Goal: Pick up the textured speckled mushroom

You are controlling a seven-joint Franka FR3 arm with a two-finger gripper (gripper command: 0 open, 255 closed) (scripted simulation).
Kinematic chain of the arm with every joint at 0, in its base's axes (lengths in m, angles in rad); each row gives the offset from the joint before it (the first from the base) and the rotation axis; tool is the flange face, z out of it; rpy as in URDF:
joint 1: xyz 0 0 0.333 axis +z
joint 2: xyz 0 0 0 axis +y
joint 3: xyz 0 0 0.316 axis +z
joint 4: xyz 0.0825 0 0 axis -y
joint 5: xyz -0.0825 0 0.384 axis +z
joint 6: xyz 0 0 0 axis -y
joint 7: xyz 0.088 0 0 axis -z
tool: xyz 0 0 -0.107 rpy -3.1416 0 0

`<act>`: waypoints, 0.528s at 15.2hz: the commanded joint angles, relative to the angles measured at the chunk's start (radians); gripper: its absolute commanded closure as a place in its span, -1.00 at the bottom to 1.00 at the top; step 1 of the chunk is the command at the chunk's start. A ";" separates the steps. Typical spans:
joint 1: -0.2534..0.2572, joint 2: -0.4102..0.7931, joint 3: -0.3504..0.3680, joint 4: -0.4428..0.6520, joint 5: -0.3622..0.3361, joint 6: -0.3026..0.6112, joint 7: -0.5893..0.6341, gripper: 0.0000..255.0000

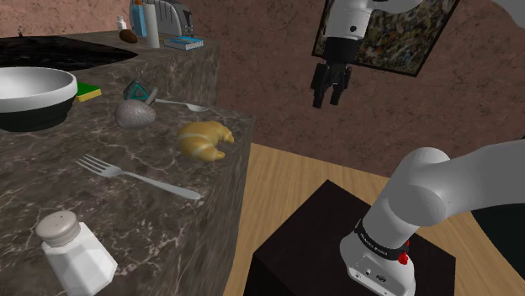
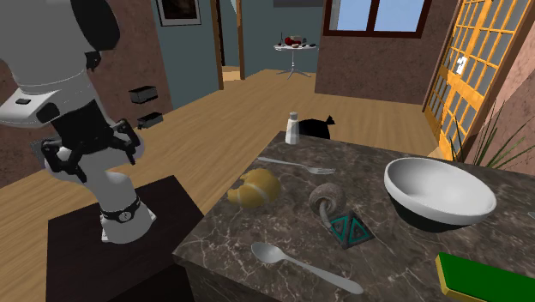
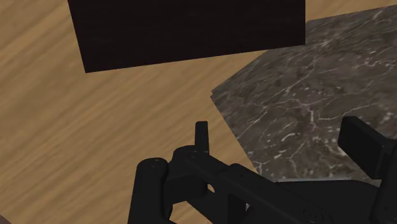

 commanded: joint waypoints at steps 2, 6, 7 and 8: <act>0.002 -0.001 0.022 -0.011 0.022 0.028 0.036 -1.00; 0.009 0.014 0.113 -0.039 0.101 0.149 0.177 -1.00; 0.011 0.022 0.136 -0.042 0.119 0.181 0.212 -1.00; 0.012 0.032 0.160 -0.044 0.135 0.213 0.246 -1.00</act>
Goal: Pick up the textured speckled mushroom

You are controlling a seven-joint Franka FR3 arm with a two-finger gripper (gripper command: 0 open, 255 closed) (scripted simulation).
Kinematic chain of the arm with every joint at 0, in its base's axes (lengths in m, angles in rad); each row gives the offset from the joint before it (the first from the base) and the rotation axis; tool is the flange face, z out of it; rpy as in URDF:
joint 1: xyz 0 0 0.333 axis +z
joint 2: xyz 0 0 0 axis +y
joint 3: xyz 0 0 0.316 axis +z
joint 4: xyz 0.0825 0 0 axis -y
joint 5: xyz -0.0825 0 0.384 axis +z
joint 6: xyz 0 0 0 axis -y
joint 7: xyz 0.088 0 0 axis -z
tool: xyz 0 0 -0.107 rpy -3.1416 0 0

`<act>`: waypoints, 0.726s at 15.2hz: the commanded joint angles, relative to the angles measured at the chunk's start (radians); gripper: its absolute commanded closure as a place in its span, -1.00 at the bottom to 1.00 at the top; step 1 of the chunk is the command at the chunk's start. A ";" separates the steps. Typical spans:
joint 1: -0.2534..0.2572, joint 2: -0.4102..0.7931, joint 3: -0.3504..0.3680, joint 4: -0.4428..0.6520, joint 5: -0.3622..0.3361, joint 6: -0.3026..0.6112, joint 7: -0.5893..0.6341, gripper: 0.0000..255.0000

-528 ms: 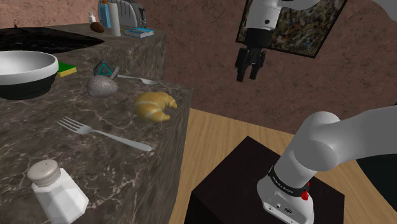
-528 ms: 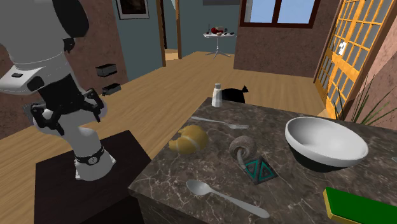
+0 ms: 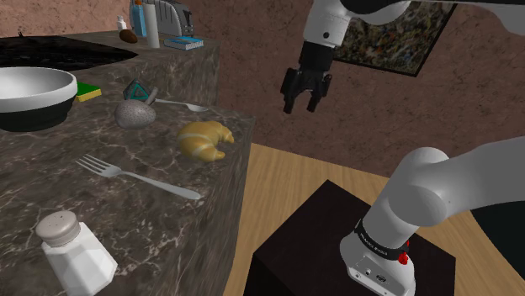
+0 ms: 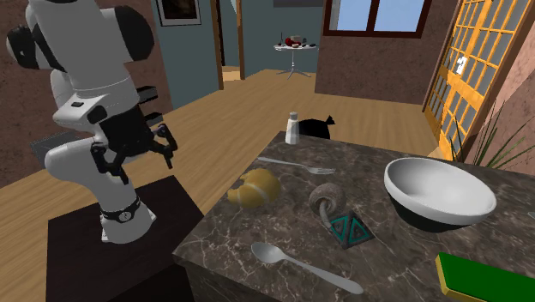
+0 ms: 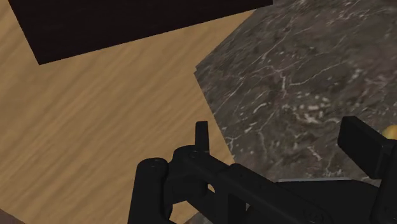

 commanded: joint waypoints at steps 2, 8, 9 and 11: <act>0.003 0.027 0.072 0.003 0.048 0.090 0.110 -1.00; -0.014 0.141 0.216 0.048 0.094 0.285 0.316 -1.00; -0.020 0.164 0.241 0.062 0.095 0.316 0.351 -1.00; -0.036 0.215 0.290 0.093 0.089 0.376 0.424 -1.00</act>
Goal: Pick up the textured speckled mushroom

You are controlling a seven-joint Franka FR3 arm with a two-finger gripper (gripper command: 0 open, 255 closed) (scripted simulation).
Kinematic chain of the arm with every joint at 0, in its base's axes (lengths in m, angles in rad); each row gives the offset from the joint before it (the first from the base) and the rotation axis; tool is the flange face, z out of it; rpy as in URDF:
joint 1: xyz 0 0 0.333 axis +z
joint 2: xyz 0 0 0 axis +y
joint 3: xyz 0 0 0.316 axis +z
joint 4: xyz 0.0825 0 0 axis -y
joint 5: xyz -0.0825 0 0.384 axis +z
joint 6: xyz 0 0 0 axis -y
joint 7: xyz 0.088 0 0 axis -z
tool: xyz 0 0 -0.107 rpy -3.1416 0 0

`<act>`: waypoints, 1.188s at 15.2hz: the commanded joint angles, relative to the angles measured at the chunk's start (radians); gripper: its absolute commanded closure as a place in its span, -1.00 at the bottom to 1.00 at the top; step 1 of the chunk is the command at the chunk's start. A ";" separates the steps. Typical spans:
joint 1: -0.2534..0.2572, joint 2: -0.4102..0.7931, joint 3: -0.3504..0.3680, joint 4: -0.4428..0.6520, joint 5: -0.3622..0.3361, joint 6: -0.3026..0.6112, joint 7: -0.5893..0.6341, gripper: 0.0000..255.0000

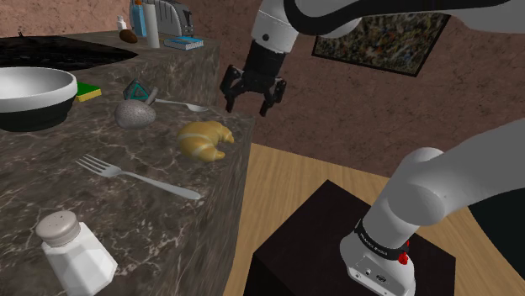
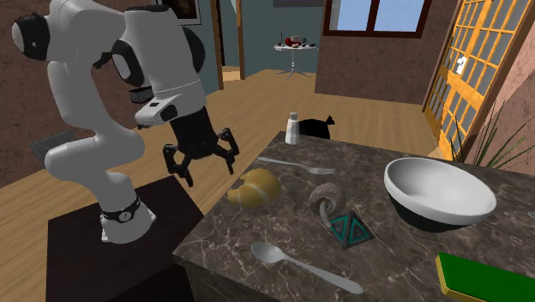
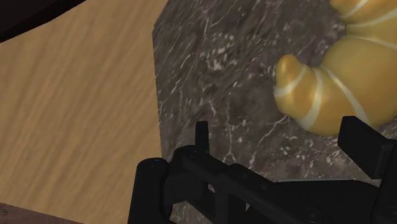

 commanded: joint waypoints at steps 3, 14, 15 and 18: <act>-0.041 0.115 0.107 0.083 -0.032 0.115 0.164 -1.00; -0.198 0.513 0.390 0.419 -0.451 0.280 0.735 -1.00; -0.197 0.560 0.404 0.462 -0.516 0.275 0.798 -1.00; -0.157 0.704 0.415 0.604 -0.709 0.236 0.972 -1.00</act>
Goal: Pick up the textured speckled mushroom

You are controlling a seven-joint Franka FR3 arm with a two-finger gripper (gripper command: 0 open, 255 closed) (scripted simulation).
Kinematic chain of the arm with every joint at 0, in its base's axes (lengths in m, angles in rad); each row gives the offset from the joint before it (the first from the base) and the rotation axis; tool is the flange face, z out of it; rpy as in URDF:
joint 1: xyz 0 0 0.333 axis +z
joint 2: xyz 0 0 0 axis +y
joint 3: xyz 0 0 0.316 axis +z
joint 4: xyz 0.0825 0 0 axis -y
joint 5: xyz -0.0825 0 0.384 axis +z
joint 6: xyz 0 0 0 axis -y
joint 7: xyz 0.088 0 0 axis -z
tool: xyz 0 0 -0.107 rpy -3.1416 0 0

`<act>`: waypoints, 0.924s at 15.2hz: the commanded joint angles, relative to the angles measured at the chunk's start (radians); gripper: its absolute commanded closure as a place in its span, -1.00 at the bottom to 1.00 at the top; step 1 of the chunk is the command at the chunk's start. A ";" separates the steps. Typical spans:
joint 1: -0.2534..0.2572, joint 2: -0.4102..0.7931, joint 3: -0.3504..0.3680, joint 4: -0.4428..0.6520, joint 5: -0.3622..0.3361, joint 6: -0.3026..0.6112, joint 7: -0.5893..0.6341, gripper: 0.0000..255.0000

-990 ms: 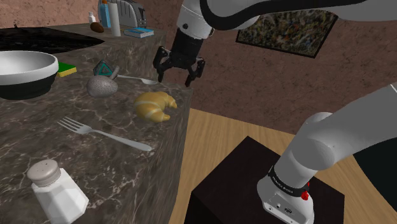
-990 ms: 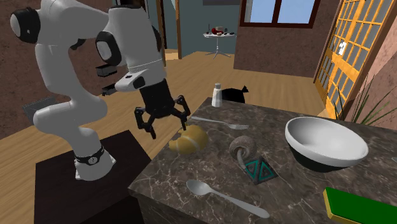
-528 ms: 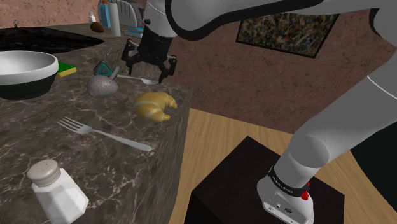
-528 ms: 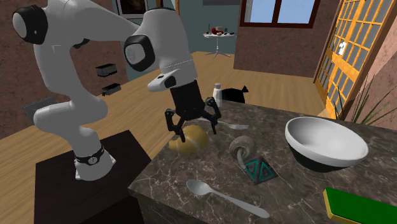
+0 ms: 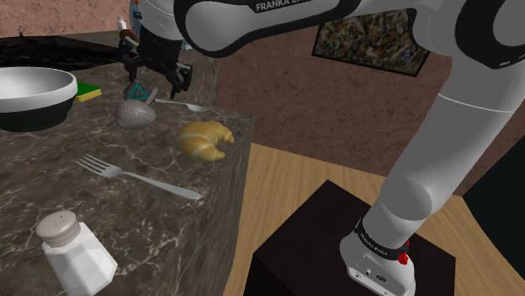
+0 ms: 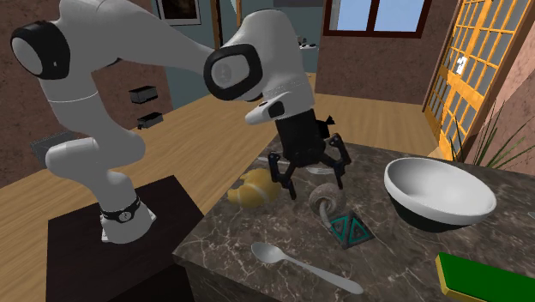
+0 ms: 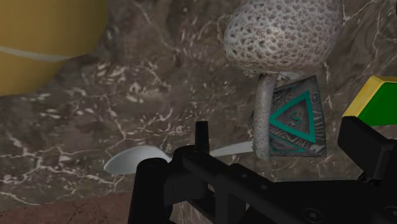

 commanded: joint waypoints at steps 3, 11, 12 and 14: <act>0.025 0.062 -0.008 0.045 -0.087 -0.001 0.077 -1.00; 0.029 0.080 -0.017 -0.010 -0.124 0.062 0.115 1.00; 0.029 0.079 -0.017 -0.011 -0.123 0.062 0.114 1.00; 0.029 0.079 -0.017 -0.011 -0.123 0.061 0.114 1.00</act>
